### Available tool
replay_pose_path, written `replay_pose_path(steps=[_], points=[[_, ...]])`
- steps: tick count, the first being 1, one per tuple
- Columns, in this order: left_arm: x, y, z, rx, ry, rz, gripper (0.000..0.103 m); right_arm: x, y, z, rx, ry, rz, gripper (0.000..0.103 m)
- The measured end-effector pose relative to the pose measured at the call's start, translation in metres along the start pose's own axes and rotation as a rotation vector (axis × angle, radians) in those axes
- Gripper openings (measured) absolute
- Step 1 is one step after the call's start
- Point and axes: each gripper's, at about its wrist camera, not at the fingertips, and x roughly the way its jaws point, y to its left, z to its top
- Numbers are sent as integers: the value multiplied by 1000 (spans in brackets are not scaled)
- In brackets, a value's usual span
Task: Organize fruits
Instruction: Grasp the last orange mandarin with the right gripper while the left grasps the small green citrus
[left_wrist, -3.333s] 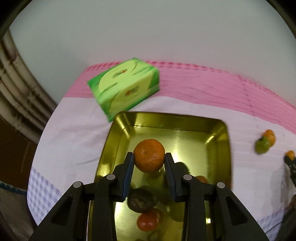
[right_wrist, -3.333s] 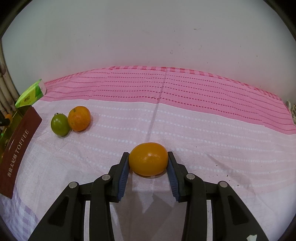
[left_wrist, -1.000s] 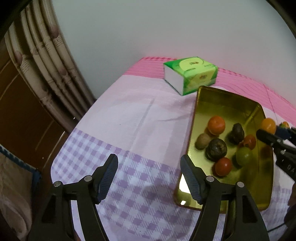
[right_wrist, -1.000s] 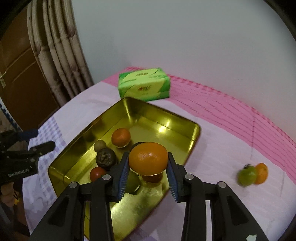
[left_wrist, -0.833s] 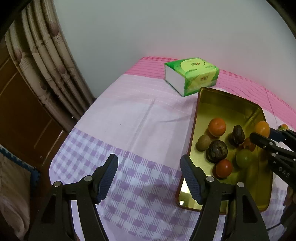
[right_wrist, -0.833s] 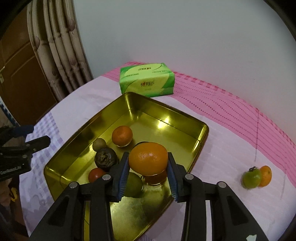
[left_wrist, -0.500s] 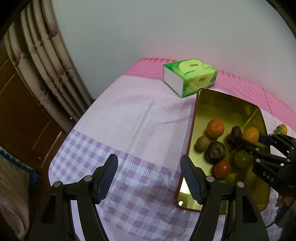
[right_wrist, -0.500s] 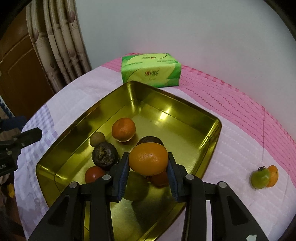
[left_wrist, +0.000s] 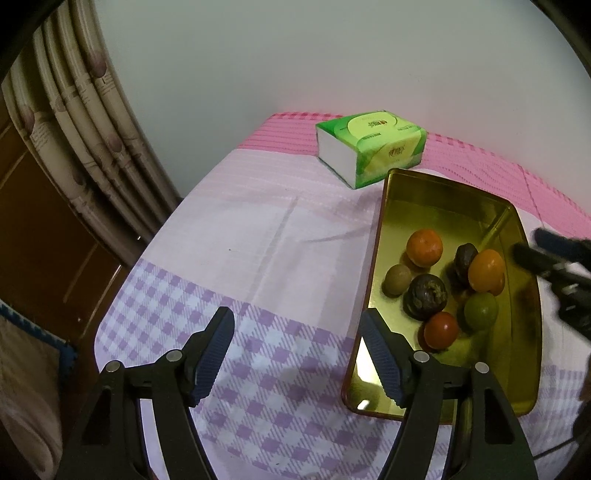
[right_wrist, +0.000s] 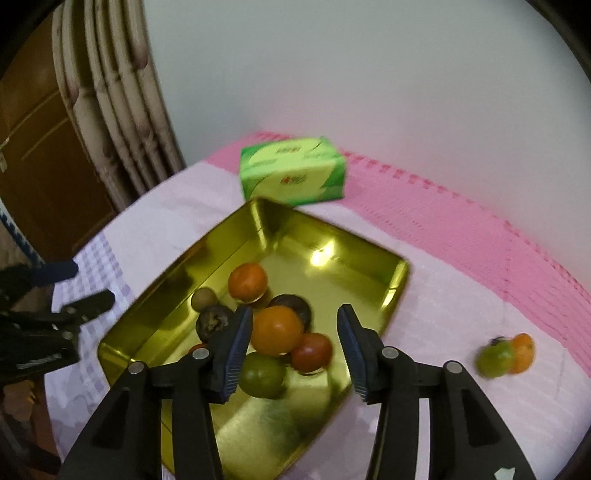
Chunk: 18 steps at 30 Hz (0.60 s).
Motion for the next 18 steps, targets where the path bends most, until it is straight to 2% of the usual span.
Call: replay_pose_path(steps=[5, 11, 18], points=[[1, 1, 0, -12, 0, 1, 73, -28, -41, -17, 59, -38, -74, 51], [2, -1, -1, -13, 2, 3, 73, -35, -120, -66, 191, 26, -220, 51], [-1, -10, 0, -17, -5, -74, 73, -27, -172, -97, 258, 56, -288, 51]])
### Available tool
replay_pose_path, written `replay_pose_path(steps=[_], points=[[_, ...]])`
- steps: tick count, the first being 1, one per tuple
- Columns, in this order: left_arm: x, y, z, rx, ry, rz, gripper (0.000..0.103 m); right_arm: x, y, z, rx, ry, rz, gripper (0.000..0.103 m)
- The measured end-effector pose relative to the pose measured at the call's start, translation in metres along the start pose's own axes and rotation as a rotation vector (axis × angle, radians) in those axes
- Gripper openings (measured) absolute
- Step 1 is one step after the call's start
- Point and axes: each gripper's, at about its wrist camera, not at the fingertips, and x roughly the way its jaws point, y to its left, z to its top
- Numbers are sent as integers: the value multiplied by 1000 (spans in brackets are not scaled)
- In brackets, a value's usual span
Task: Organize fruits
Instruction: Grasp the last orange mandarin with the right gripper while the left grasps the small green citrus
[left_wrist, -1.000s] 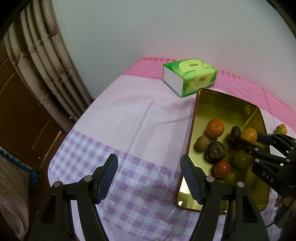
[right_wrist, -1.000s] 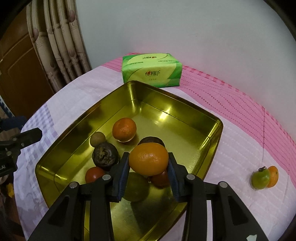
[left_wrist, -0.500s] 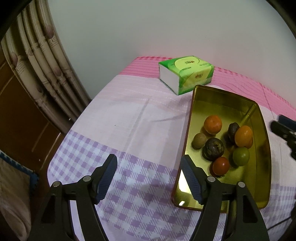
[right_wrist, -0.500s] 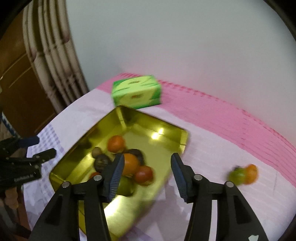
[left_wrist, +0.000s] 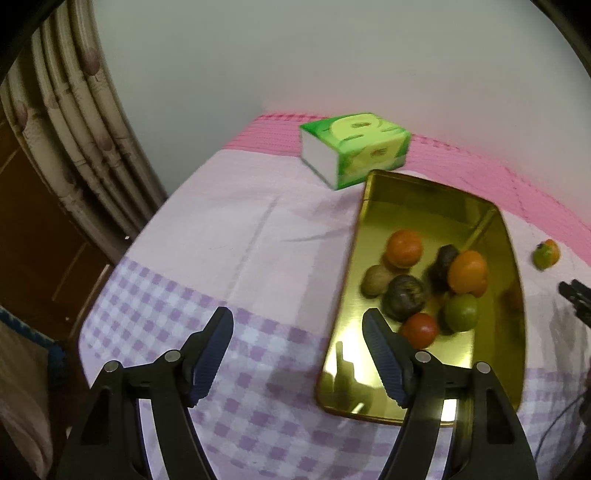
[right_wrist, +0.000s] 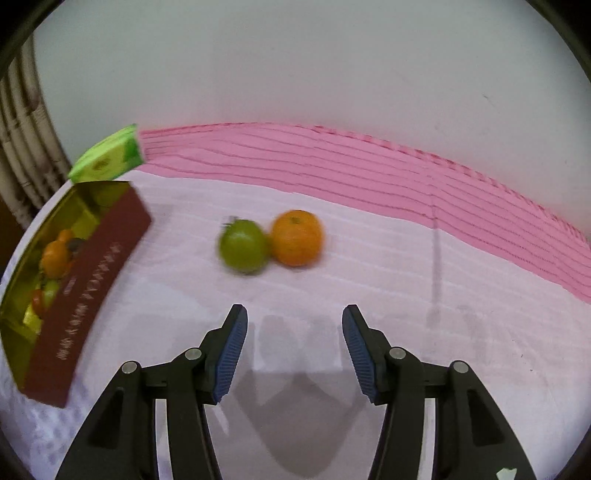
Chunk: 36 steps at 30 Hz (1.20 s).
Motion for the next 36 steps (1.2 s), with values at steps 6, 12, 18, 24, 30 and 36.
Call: replay_pose_path(steps=[6, 12, 18, 24, 30, 36], points=[[-9, -17, 8, -52, 10, -96, 73, 24, -11, 9, 4, -1, 14, 51], [-19, -62, 24, 13, 0, -118, 73, 42, -2, 27, -53, -30, 15, 55], [-21, -119, 45, 82, -4, -170, 73, 52, -1, 41, -72, -34, 30, 38], [-10, -182, 64, 148, 18, -243, 73, 39, -24, 26, -42, -40, -2, 37], [7, -240, 75, 204, 46, -306, 73, 20, -80, 4, 60, -42, -93, 36], [32, -281, 81, 221, 107, -344, 73, 6, -133, -12, 145, -41, -161, 37]])
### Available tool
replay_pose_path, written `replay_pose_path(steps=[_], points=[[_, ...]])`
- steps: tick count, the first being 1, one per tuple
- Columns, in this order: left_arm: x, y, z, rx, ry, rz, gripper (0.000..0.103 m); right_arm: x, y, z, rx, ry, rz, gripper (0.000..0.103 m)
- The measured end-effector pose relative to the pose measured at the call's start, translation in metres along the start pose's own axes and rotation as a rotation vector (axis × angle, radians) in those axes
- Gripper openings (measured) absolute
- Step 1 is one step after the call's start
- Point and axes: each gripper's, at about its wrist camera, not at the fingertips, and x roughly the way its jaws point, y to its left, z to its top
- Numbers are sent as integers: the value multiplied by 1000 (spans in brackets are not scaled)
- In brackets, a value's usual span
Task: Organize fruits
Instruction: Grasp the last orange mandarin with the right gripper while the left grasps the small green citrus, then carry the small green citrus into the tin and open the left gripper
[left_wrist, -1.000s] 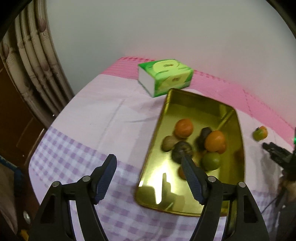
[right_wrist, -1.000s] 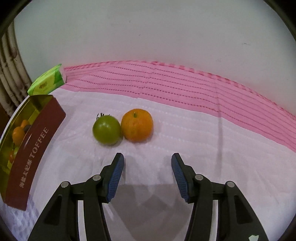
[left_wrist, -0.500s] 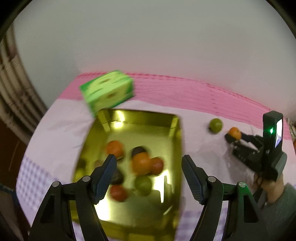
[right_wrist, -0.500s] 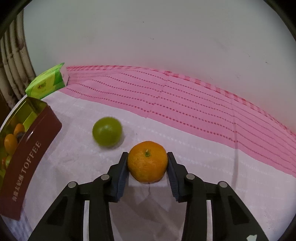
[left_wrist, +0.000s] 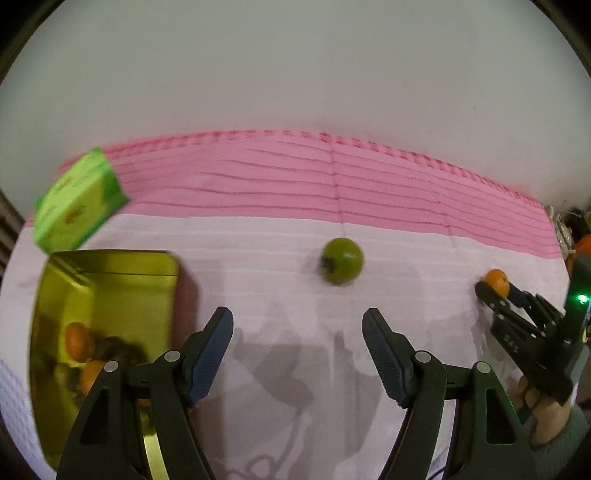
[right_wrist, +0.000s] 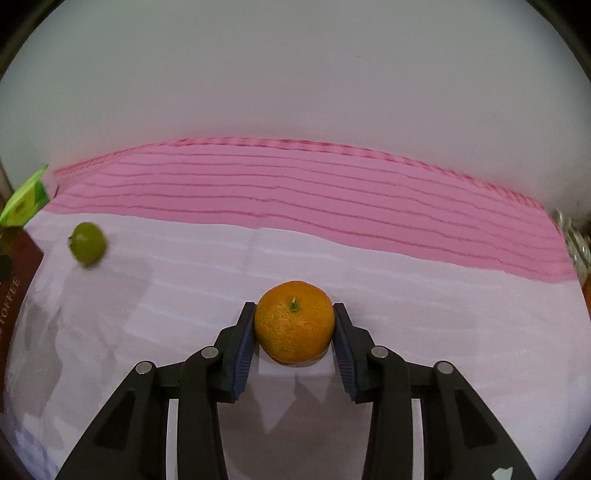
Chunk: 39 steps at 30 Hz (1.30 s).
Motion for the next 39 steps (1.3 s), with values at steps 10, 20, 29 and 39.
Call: replay_pose_path(steps=[10, 20, 29, 39], points=[[51, -24, 23, 10, 36, 22, 65, 0, -10, 2, 32, 2, 13, 40], [71, -26, 21, 9, 62, 34, 37, -1, -12, 4, 37, 3, 23, 42], [39, -10, -8, 21, 55, 55, 36, -2, -12, 5, 31, 6, 14, 42], [-24, 11, -24, 2, -4, 58, 36, -1, -11, 6, 28, 7, 13, 42]])
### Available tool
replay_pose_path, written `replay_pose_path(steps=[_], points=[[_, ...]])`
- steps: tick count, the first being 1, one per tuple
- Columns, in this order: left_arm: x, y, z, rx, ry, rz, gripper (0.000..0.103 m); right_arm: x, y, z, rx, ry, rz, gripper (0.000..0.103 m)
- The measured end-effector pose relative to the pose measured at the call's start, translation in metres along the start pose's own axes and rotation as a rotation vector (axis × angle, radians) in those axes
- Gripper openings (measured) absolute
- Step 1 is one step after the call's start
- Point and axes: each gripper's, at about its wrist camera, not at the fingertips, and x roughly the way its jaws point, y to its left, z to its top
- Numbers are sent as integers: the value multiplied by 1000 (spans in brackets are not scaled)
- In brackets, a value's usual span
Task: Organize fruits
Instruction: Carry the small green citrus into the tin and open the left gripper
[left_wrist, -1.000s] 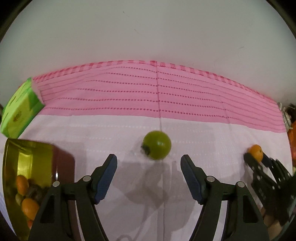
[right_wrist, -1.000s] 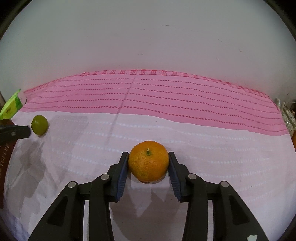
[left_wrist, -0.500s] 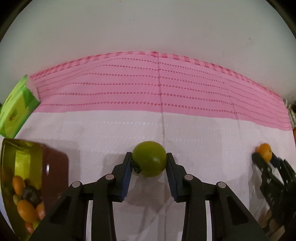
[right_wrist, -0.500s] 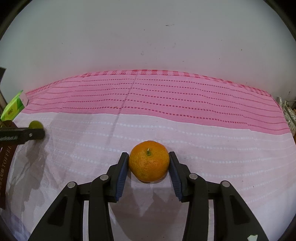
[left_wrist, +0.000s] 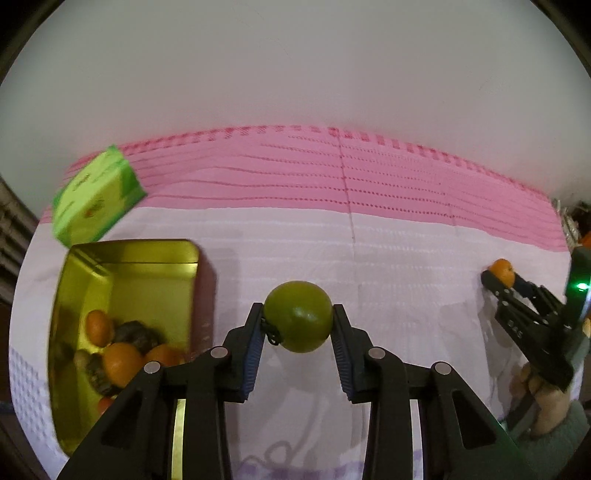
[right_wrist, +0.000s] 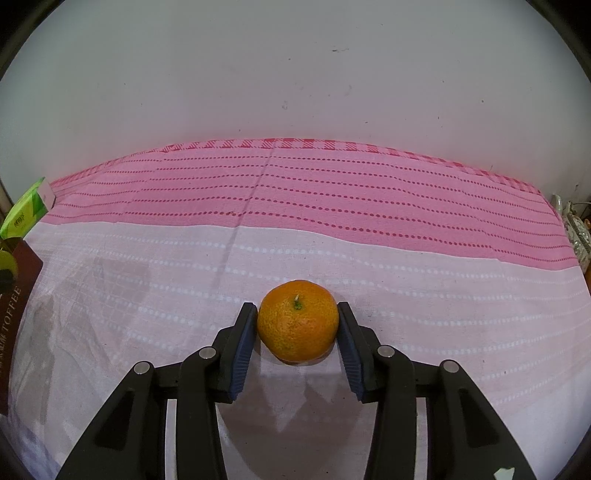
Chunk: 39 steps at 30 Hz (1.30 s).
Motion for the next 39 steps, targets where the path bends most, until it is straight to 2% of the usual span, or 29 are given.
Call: replay_pose_path(steps=[9, 22, 29, 39], points=[[-32, 56, -27, -58, -17, 52, 36, 1, -1, 0, -3, 0, -1, 42], [-36, 134, -65, -191, 14, 134, 36, 1, -1, 1, -6, 0, 0, 41], [-43, 156, -76, -222, 13, 175, 36, 0, -1, 1, -6, 1, 0, 41], [-34, 167, -103, -202, 79, 183, 36, 1, -1, 1, -7, 1, -2, 41]])
